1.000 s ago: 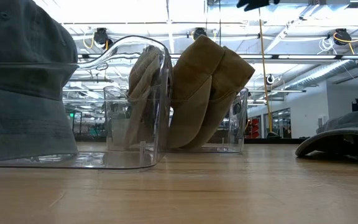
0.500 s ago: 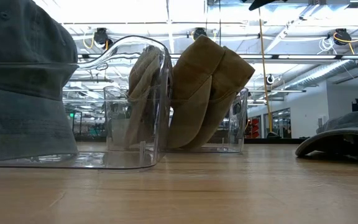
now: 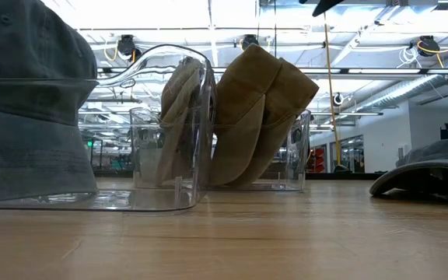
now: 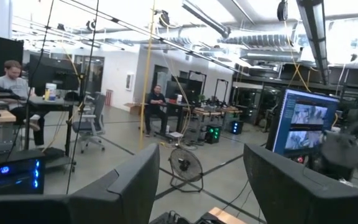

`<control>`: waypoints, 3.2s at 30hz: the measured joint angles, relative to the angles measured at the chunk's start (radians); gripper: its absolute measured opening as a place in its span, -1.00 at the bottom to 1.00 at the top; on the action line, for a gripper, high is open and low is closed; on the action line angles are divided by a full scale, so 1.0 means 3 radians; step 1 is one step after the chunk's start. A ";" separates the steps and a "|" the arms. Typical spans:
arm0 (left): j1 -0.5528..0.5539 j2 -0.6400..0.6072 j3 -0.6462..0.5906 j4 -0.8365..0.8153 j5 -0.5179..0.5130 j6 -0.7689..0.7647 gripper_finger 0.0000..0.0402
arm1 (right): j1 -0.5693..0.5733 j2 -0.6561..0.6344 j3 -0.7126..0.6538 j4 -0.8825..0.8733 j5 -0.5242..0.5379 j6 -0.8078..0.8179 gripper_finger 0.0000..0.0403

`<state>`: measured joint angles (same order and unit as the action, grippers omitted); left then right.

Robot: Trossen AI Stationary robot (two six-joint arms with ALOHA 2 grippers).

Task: Pick & Place hat
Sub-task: Put the top blue cap into the bottom transparent bin

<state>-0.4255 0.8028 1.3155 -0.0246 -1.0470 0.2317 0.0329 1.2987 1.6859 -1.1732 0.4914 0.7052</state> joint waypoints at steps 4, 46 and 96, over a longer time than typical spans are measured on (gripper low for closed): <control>0.0000 0.0000 0.0000 -0.0001 0.0005 0.0003 0.20 | 0.0286 0.0254 0.0000 -0.0169 -0.0310 0.0591 0.09; 0.0000 0.0006 -0.0001 -0.0411 -0.0004 -0.0013 0.20 | 0.1511 0.2415 -0.0001 -0.0786 -0.1776 0.2439 0.09; -0.0001 0.0000 -0.0001 -0.0614 -0.0004 -0.0014 0.20 | 0.1665 0.2586 -0.0566 -0.1119 -0.1363 0.2587 -0.95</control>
<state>-0.4257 0.8028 1.3151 -0.2089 -1.0481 0.2276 0.5324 2.0746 1.5162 -1.5089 0.0826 1.4814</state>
